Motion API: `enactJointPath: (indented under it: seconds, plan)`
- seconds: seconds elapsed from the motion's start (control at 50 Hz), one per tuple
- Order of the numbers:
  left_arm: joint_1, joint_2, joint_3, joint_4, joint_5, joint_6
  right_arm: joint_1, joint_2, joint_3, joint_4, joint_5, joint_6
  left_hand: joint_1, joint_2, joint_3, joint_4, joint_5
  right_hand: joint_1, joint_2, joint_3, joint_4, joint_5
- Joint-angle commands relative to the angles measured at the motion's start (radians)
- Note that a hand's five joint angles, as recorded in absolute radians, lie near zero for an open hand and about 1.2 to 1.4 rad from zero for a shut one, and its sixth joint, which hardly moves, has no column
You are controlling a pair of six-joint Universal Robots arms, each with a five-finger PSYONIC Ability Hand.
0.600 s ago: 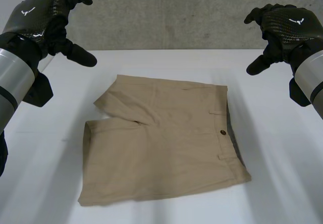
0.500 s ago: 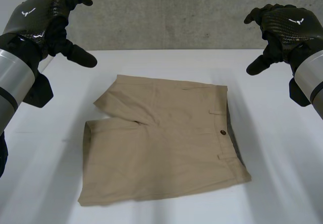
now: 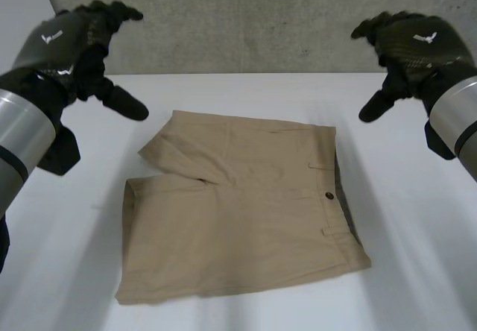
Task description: Fold the shorts.
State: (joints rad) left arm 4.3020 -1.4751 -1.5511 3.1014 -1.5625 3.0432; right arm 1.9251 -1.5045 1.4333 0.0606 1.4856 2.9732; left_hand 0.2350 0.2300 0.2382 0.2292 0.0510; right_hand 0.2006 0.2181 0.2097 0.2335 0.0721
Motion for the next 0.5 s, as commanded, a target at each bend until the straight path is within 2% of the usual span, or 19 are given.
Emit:
enactJointPath:
  seconds: [0.02,0.12,0.22,0.32,0.5]
  plan:
    - [-0.022,-0.01,-0.09,-0.119,-0.01,0.192,-0.005,0.035,0.079,0.185,-0.16,-0.261,0.063,0.068,0.06,0.069,0.073,-0.026,-0.044,-0.035,-0.059,-0.072]
    - [-0.047,-0.007,-0.211,-0.116,-0.005,0.282,-0.012,0.04,0.186,0.257,-0.214,-0.327,0.163,0.168,0.16,0.169,0.173,-0.026,-0.044,-0.035,-0.059,-0.072]
    - [-0.073,-0.017,-0.331,-0.08,-0.004,0.309,-0.029,0.04,0.332,0.174,-0.278,-0.37,0.178,0.183,0.175,0.184,0.188,0.134,0.116,0.125,0.101,0.088]
    - [-0.091,-0.048,-0.469,0.02,-0.004,0.318,-0.081,0.04,0.449,0.093,-0.323,-0.396,0.213,0.218,0.21,0.219,0.223,0.137,0.119,0.128,0.104,0.091]
    - [-0.103,-0.109,-0.561,0.112,-0.004,0.347,-0.153,0.069,0.582,-0.048,-0.395,-0.405,0.281,0.286,0.278,0.287,0.29,0.16,0.143,0.151,0.127,0.114]
